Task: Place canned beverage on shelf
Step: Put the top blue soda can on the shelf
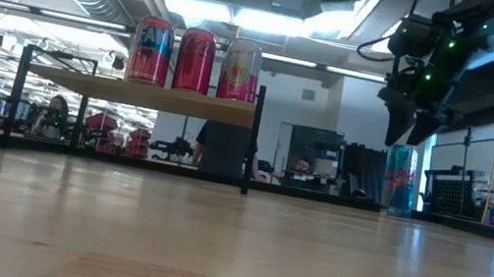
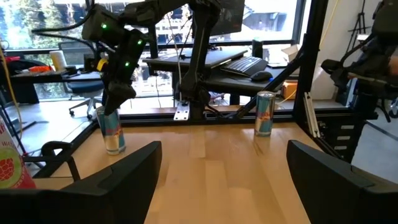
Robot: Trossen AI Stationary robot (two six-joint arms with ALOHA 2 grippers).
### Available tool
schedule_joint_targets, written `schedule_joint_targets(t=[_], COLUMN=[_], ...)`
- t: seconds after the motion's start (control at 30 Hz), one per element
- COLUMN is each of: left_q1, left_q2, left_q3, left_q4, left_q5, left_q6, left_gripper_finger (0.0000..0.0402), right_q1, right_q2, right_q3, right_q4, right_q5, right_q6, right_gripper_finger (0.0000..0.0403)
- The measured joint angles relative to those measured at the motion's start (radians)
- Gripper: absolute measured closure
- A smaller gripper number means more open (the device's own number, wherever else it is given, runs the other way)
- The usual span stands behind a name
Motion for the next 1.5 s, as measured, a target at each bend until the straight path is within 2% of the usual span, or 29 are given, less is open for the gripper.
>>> schedule_joint_targets(t=[0.43, 0.9, 1.1, 1.4, 1.5], left_q1=[0.000, 0.000, 0.000, 0.000, 0.000], left_q2=[0.000, 0.000, 0.000, 0.000, 0.000], left_q3=[0.000, 0.000, 0.000, 0.000, 0.000], left_q4=[-0.003, -0.003, -0.003, -0.015, -0.015], left_q5=[0.000, 0.000, 0.000, 0.000, 0.000], left_q6=[0.000, 0.000, 0.000, 0.000, 0.000], left_gripper_finger=[0.0083, 0.0083, 0.0083, 0.0083, 0.0083], right_q1=[0.001, 0.003, 0.050, 0.074, 0.074], right_q2=[0.068, 0.049, 0.018, 0.017, 0.020], right_q3=[0.003, 0.003, 0.042, 0.069, 0.068], right_q4=[0.008, 0.006, -0.015, -0.069, -0.084], right_q5=[0.071, 0.007, -0.005, 0.094, 0.096], right_q6=[-0.011, -0.016, -0.011, -0.014, -0.014], right_gripper_finger=[0.0133, 0.0133, 0.0133, 0.0133, 0.0133])
